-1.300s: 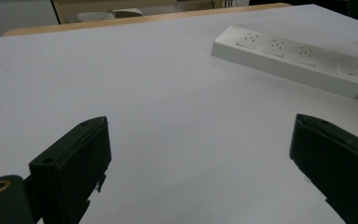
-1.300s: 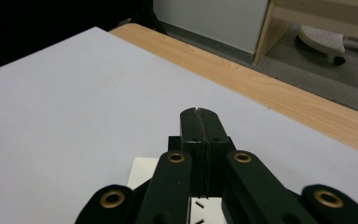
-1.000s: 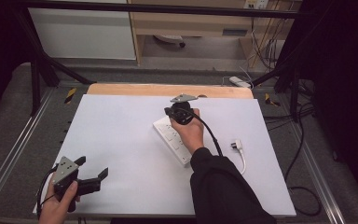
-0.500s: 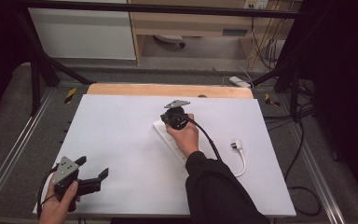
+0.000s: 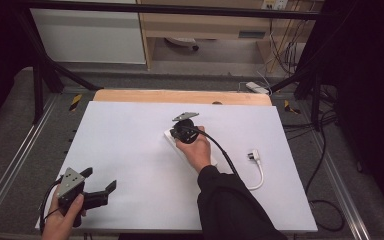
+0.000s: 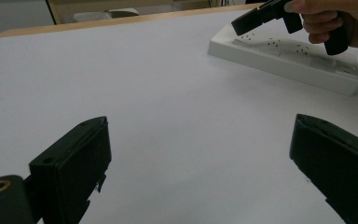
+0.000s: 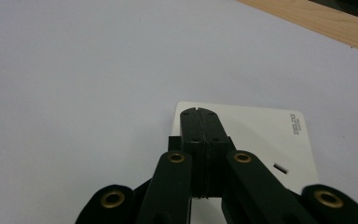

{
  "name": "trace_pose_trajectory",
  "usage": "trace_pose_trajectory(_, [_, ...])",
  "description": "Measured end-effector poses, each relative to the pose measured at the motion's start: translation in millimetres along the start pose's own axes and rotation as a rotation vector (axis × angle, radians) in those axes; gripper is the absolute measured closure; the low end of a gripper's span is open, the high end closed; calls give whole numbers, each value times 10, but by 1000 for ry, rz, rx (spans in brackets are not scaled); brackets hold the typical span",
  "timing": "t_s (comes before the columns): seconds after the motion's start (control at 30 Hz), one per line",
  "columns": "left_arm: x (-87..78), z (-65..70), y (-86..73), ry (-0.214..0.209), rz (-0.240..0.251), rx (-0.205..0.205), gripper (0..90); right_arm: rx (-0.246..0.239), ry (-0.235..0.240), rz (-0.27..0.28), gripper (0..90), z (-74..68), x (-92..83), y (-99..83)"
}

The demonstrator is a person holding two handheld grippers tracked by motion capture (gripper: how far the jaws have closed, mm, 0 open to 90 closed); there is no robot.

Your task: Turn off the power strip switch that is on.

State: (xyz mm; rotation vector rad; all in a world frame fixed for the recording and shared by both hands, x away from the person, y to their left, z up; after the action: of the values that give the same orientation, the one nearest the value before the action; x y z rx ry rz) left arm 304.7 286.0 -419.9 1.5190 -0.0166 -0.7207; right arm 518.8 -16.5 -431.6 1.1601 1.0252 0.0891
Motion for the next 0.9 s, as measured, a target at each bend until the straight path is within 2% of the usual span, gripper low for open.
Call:
trace_pose_trajectory(0.37, [2,6,0,-2,-2,1,52,-1,13,-20,900,-20,46,-36])
trace_pose_trajectory(0.53, [3,3,-3,1,-1,1,52,-35,-6,-21,900,-33,45,-38])
trace_pose_trajectory(0.9, [3,2,-9,8,-3,-3,52,-37,-3,-17,900,-31,48,-45])
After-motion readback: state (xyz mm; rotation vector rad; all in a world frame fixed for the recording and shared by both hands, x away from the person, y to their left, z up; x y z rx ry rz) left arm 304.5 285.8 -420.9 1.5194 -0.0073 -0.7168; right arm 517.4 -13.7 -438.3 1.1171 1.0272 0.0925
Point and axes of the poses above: each handheld gripper's, and its own axes: x roughly forward along the jaws, y roughly out of its top, z roughly to its right, the point moved 1 cm from there along x, roughly forward along the jaws, and after that the axes turned 4 degrees about -x, right-handed, at the moved point
